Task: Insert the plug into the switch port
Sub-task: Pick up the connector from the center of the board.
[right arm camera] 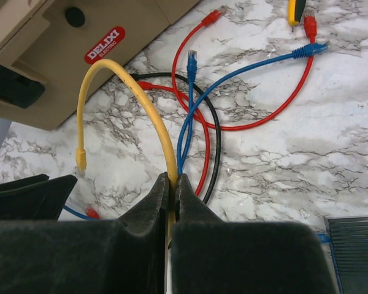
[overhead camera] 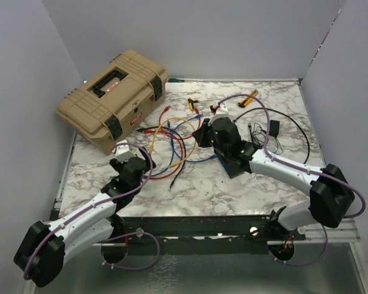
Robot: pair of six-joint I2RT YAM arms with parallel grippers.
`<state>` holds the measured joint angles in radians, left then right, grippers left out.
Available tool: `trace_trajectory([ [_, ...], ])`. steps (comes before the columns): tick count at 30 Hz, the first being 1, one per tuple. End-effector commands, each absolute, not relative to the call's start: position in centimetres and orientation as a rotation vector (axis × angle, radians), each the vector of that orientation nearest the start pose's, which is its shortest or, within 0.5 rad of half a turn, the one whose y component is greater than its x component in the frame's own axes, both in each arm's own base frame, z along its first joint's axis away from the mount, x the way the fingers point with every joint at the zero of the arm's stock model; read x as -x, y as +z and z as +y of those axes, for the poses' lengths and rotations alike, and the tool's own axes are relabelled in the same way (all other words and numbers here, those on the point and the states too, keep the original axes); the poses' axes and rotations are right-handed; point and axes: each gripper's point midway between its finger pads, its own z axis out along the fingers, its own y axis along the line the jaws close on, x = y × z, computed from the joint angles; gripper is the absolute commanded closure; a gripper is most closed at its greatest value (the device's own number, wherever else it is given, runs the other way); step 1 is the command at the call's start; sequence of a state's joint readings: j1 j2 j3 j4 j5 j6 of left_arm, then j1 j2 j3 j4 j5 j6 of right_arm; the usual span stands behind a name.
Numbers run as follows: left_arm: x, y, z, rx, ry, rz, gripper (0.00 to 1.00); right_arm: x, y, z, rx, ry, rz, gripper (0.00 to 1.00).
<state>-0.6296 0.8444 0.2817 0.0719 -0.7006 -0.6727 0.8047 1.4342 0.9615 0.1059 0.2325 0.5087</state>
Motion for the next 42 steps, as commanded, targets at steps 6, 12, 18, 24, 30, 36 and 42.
trace_trajectory([
  [6, -27.4, 10.5, -10.0, 0.444, -0.262, 1.881, 0.04, -32.6, 18.4, 28.5, 0.023, 0.634, 1.939, 0.99],
  [12, -28.3, 12.3, -12.0, 0.544, -0.379, 1.889, 0.04, -31.9, 17.1, 27.4, -0.027, 0.645, 1.934, 0.99],
  [18, -29.5, 13.0, -14.9, 0.523, -0.472, 1.95, 0.04, -30.9, 16.9, 25.9, -0.156, 0.71, 1.894, 1.0],
  [24, -29.4, 11.6, -16.9, 0.48, -0.53, 2.031, 0.06, -30.4, 17.2, 24.4, -0.283, 0.752, 1.841, 1.0],
  [30, -28.9, 10.8, -18.9, 0.472, -0.633, 2.096, 0.1, -30.3, 17.2, 23.5, -0.346, 0.761, 1.813, 0.99],
  [36, -28.3, 10.5, -20.7, 0.509, -0.727, 2.131, 0.11, -30.2, 16.6, 23.0, -0.434, 0.781, 1.8, 1.0],
  [42, -27.2, 10.7, -22.6, 0.601, -0.845, 2.129, 0.13, -30.3, 15.6, 22.8, -0.505, 0.796, 1.804, 0.99],
])
